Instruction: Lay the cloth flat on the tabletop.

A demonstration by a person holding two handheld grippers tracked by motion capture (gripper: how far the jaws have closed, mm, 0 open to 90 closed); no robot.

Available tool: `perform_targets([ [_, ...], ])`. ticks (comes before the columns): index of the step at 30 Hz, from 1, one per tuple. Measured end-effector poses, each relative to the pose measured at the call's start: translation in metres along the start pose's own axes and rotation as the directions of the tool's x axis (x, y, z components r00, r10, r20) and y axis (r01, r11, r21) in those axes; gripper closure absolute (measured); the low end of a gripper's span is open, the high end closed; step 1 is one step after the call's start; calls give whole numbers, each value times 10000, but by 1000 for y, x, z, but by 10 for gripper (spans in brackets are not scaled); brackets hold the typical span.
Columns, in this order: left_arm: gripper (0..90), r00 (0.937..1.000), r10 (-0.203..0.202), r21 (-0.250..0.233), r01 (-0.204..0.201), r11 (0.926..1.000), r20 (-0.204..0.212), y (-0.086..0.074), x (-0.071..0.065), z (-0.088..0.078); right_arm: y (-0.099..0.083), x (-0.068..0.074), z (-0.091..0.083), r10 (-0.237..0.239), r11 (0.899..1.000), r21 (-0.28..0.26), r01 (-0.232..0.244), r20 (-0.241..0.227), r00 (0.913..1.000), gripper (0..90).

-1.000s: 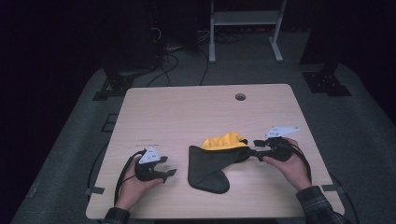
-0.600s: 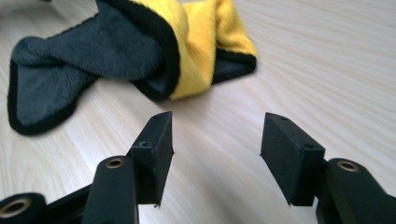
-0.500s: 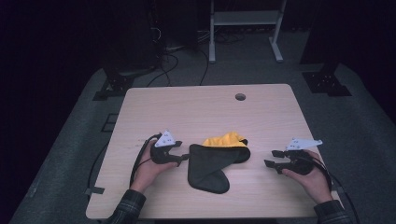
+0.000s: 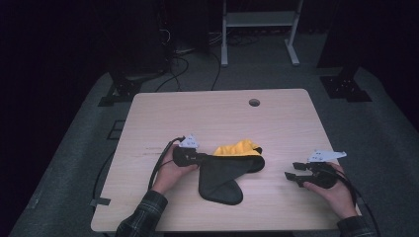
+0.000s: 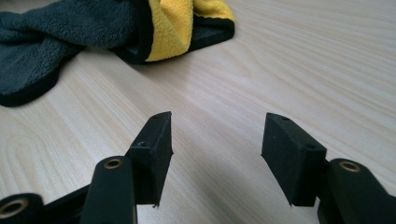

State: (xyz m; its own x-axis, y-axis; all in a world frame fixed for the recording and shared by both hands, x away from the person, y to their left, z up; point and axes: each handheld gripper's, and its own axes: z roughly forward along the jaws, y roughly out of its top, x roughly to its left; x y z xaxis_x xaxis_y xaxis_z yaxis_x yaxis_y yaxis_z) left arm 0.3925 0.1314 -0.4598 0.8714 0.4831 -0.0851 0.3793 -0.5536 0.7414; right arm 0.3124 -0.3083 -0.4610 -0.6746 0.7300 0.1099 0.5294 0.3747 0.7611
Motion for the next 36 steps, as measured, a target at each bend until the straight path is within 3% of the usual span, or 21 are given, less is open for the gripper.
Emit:
perform_targets([
  [4,835,9990,-420,-181,423,9989,171,4,-4,-9,1,2,2,-32,10000,65,33,-25,10000,417],
  [8,834,9985,-528,-433,534,9976,155,5,-4,-26,2,4,3,-62,10000,26,62,-72,10000,417],
  [15,834,9938,-1031,-839,993,9915,-423,-8,6,-65,4,8,6,-189,9998,73,191,-199,9996,419],
  [19,833,9851,-1515,-1018,1431,9845,-808,-24,15,-85,6,12,9,-297,9995,116,300,-260,9992,419],
  [25,833,9657,-2218,-1083,2081,9721,-1349,-53,25,-109,11,19,15,-449,9989,125,455,-422,9981,422],
  [33,833,9428,-2735,-718,2644,9617,-1909,-75,33,-116,28,45,35,-964,9952,75,977,-997,9903,437],
  [36,833,9421,-2771,-703,2684,9607,-1891,-77,34,-115,36,60,51,-1338,9905,154,1369,-1292,9826,443],
])
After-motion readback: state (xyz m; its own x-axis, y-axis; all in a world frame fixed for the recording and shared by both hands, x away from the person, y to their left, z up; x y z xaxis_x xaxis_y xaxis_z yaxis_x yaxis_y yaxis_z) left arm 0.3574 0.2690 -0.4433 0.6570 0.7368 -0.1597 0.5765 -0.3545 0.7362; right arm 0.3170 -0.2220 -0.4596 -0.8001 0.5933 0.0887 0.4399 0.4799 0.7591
